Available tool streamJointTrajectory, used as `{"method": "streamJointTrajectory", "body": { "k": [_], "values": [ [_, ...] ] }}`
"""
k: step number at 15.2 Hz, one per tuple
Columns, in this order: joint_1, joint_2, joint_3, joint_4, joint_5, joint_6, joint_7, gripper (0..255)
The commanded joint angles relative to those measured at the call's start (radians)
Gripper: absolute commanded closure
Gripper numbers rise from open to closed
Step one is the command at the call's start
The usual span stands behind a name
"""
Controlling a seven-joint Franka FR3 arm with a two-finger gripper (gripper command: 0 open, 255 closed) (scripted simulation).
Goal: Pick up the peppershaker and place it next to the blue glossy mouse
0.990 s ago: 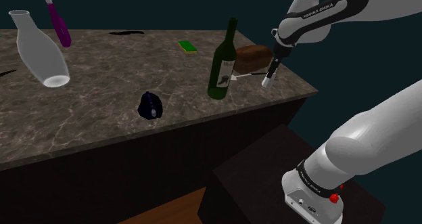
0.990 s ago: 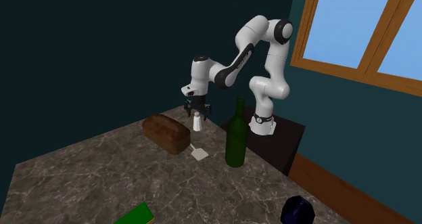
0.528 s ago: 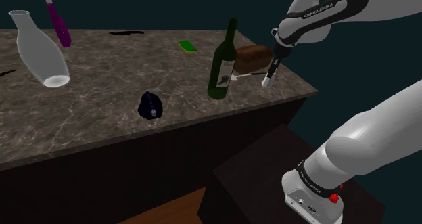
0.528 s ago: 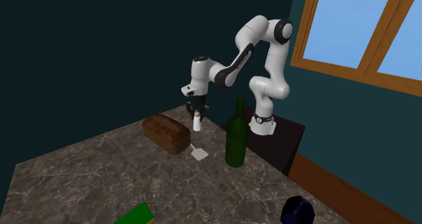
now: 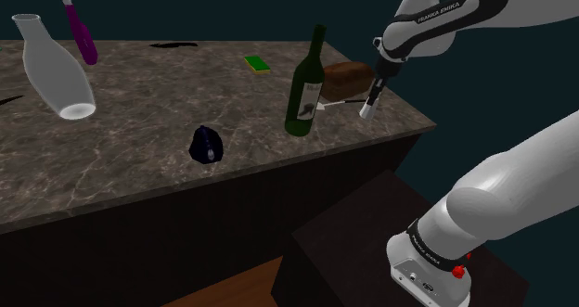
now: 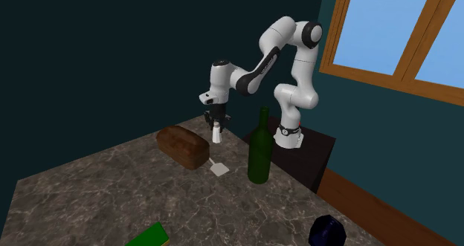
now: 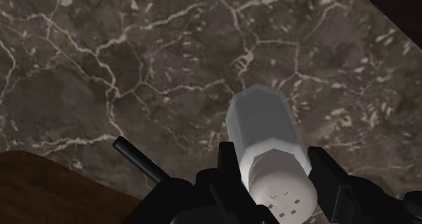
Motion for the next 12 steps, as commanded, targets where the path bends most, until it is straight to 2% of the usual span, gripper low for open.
{"method": "streamJointTrajectory", "body": {
  "k": [1,12],
  "values": [
    [0.000,-0.014,0.003,0.013,-0.002,-0.026,0.000,255],
    [0.000,-0.081,0.022,0.106,-0.006,-0.186,0.002,255]
  ]
}}
